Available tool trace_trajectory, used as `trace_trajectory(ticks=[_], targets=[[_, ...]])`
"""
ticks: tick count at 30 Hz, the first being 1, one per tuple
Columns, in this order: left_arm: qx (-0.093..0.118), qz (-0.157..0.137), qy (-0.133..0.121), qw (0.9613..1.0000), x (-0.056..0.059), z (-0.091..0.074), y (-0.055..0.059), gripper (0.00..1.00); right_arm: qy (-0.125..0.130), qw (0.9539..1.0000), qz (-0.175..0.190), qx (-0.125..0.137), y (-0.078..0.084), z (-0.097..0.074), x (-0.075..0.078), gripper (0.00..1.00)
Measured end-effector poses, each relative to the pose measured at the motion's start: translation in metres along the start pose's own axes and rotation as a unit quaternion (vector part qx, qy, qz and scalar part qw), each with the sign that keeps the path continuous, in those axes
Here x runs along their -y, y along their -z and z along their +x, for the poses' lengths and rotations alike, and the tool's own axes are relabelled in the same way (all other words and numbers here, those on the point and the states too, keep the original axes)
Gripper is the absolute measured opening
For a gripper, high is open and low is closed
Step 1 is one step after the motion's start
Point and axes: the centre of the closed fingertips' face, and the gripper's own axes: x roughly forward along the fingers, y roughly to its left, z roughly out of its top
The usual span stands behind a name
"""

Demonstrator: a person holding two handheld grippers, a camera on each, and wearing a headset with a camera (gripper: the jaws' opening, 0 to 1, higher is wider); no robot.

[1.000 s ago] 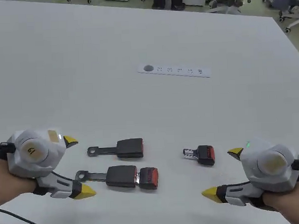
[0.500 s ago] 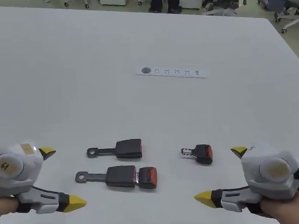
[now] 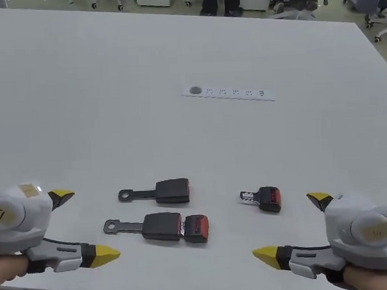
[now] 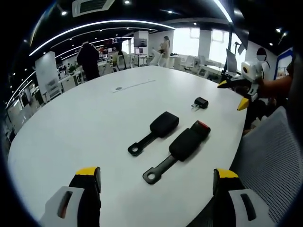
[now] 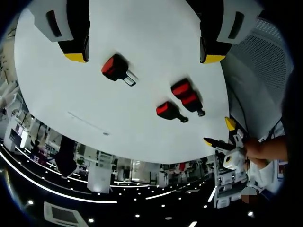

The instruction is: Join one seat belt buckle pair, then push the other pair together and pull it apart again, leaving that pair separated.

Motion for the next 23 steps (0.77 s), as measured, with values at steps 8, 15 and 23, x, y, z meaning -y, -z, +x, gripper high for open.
trace_trajectory(ticks=[8, 15, 23], targets=[[0.010, 0.012, 0.003, 0.9999, 0.004, -0.004, -0.001, 1.00, 0.010, 0.9997, 0.016, 0.012, 0.001, -0.004, 0.006, 0.99], [0.032, 0.022, 0.014, 0.9992, 0.002, -0.006, -0.010, 1.00, 0.009, 0.9994, 0.021, 0.025, 0.001, -0.005, 0.005, 0.99], [0.040, 0.016, 0.013, 0.9990, 0.001, -0.012, -0.011, 1.00, 0.009, 0.9985, 0.036, 0.040, -0.001, -0.012, 0.002, 0.99]])
